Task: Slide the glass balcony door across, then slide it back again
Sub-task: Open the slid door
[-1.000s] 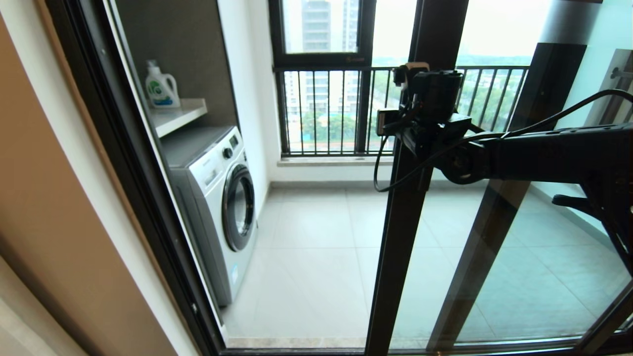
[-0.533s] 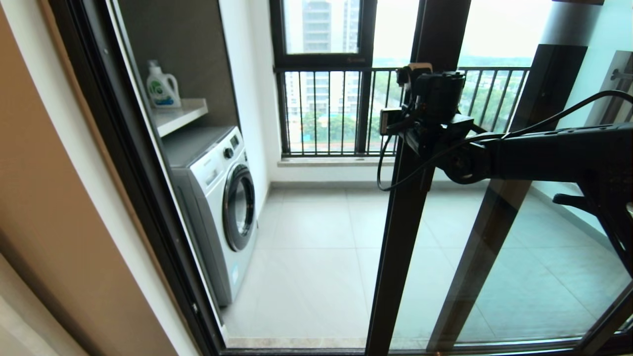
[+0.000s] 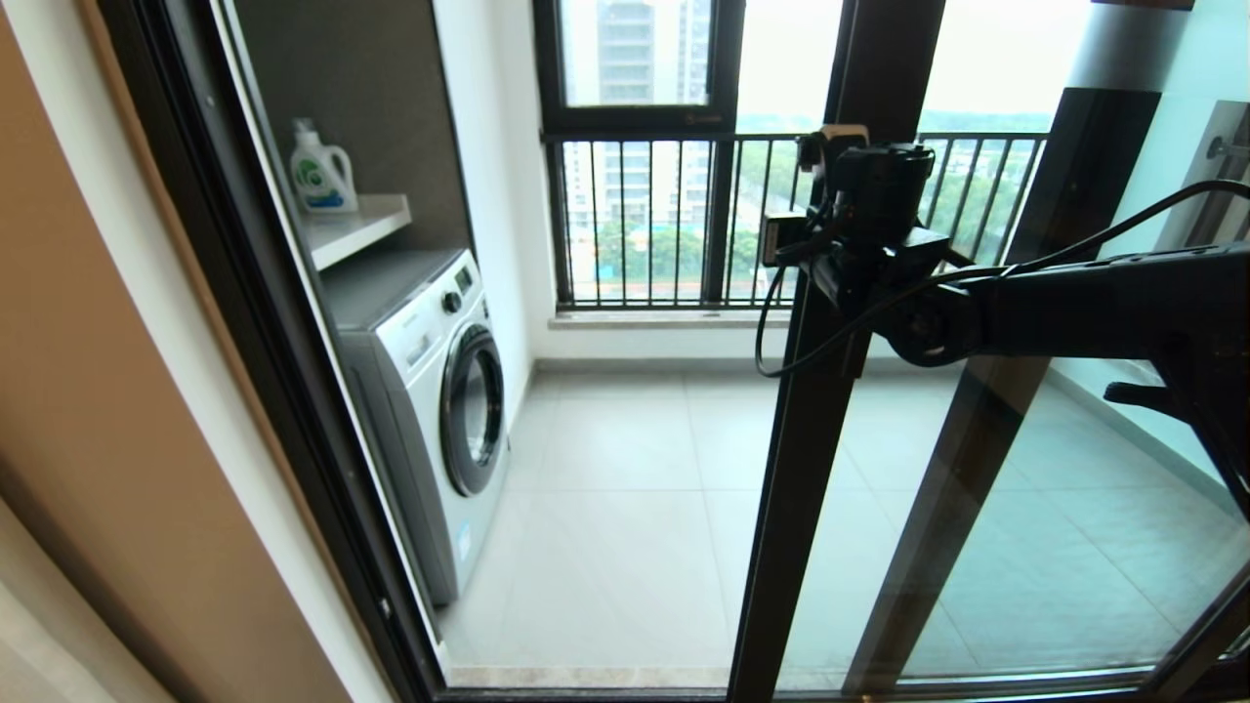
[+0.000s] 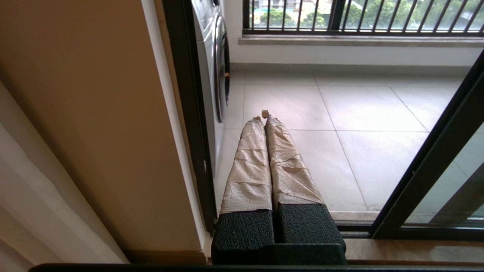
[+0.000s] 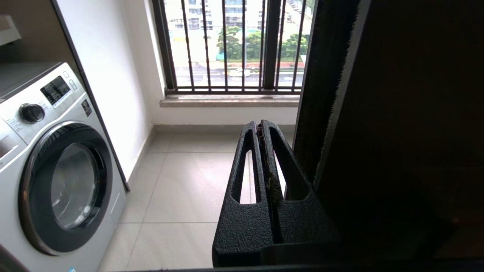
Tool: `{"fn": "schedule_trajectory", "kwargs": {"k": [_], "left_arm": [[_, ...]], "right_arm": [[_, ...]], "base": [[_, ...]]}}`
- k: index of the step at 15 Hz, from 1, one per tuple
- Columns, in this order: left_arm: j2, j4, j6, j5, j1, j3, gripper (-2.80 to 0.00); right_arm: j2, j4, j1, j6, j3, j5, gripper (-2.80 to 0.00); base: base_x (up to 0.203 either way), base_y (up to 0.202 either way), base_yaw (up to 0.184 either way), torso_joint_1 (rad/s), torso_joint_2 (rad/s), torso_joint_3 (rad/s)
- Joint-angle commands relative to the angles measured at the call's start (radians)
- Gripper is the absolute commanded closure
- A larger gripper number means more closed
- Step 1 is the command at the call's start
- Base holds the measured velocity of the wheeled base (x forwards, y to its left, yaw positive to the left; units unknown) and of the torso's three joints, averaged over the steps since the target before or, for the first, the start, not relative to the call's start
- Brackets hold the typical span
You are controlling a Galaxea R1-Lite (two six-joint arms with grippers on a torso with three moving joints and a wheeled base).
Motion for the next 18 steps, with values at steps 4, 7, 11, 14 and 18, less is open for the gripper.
{"fn": "schedule_trajectory", "kwargs": {"k": [4,7,11,14,18], "left_arm": [[0.002,0.000,0.000,0.000,0.000,0.000,0.00],[0.002,0.000,0.000,0.000,0.000,0.000,0.00],[0.002,0.000,0.000,0.000,0.000,0.000,0.00],[0.002,0.000,0.000,0.000,0.000,0.000,0.00],[0.002,0.000,0.000,0.000,0.000,0.000,0.00]], "right_arm": [[-0.024,-0.003,0.001,0.000,0.016,-0.002,0.00],[-0.052,-0.003,0.001,0.001,0.049,-0.003,0.00],[-0.101,-0.035,0.004,0.000,0.130,-0.004,0.00],[-0.099,-0.035,-0.024,0.000,0.132,-0.004,0.00],[-0.084,-0.035,-0.060,0.000,0.131,-0.004,0.00]], "base": [[0.000,0.000,0.000,0.000,0.00,0.000],[0.000,0.000,0.000,0.000,0.00,0.000],[0.000,0.000,0.000,0.000,0.00,0.000],[0.000,0.000,0.000,0.000,0.00,0.000],[0.000,0.000,0.000,0.000,0.00,0.000]]}}
